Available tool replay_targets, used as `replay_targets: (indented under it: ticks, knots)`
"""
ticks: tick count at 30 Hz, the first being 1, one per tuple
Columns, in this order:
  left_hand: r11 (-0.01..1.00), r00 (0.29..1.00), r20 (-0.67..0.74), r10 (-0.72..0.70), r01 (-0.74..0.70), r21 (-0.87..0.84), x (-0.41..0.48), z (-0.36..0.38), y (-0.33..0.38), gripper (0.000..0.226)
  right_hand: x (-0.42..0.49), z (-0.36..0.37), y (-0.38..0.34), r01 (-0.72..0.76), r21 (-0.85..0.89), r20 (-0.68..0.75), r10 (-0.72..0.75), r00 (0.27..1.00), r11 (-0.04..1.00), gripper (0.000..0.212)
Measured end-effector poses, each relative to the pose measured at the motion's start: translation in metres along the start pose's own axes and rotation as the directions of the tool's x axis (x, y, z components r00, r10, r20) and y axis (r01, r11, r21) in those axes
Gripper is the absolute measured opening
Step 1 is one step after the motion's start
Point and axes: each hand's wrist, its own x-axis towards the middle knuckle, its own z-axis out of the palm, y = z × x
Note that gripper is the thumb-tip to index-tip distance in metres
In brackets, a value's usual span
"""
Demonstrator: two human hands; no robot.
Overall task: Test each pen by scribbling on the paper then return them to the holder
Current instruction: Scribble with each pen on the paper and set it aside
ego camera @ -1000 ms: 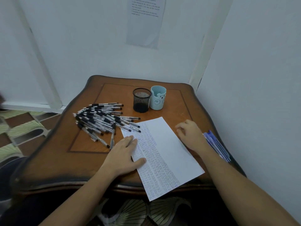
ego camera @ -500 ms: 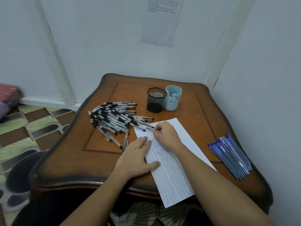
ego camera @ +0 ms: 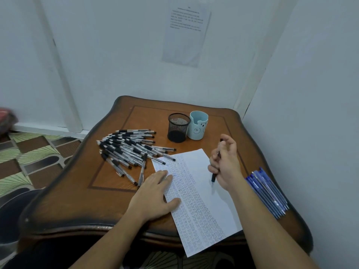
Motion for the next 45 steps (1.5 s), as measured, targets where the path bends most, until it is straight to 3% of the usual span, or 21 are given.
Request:
replay_targets:
  ticks: [3,8,10,14,16,18,21,25,30,36,45]
  knots:
    - [1.0,1.0,-0.003,0.0,0.0,-0.004,0.0,-0.001,0.001,0.101,-0.001,-0.003,0.003,-0.011,-0.093,0.015,0.012,1.0,0.996,0.014]
    - [1.0,1.0,0.001,-0.007,0.007,-0.008,0.0,-0.001,0.001,0.1,-0.001,-0.007,0.004,0.033,-0.026,0.069,-0.031,0.997,0.999,0.024]
    - [1.0,1.0,0.005,-0.014,0.014,-0.007,0.001,-0.001,0.0,0.101,0.001,-0.01,0.006,0.054,-0.033,0.075,-0.051,0.996,0.998,0.014]
    - [1.0,1.0,0.002,-0.015,0.015,-0.011,0.002,0.001,-0.001,0.1,0.008,-0.021,0.015,-0.043,0.131,0.047,0.037,0.998,0.99,0.052]
    - [1.0,1.0,-0.002,-0.012,0.012,-0.016,0.002,0.001,-0.002,0.1,0.009,-0.025,0.021,-0.103,0.036,0.013,0.103,0.995,0.994,0.068]
    - [1.0,1.0,-0.007,-0.013,0.013,-0.024,0.003,0.002,-0.003,0.099,0.007,-0.028,0.03,-0.093,-0.097,0.028,0.097,0.995,0.991,0.064]
    - [0.999,1.0,-0.01,-0.017,0.016,-0.037,0.003,0.002,-0.002,0.099,0.006,-0.028,0.039,-0.027,-0.188,0.067,0.041,0.997,0.982,0.034]
    - [0.999,1.0,-0.024,-0.015,0.014,-0.044,0.003,0.002,-0.002,0.098,0.006,-0.024,0.047,-0.065,-0.261,0.006,0.069,0.998,0.963,0.033]
    - [0.999,1.0,-0.021,-0.014,0.014,-0.036,0.004,0.002,-0.002,0.097,0.001,-0.026,0.055,-0.039,-0.313,0.109,0.077,0.991,0.949,0.008]
    - [0.999,0.999,-0.04,-0.02,0.018,-0.051,0.004,0.004,-0.003,0.096,0.006,-0.026,0.068,0.042,-0.411,0.065,-0.016,0.998,0.911,0.041]
    - [0.999,0.999,-0.035,-0.019,0.018,-0.045,0.004,0.004,-0.003,0.096,0.006,-0.027,0.074,0.117,-0.472,0.086,-0.086,0.993,0.874,0.055]
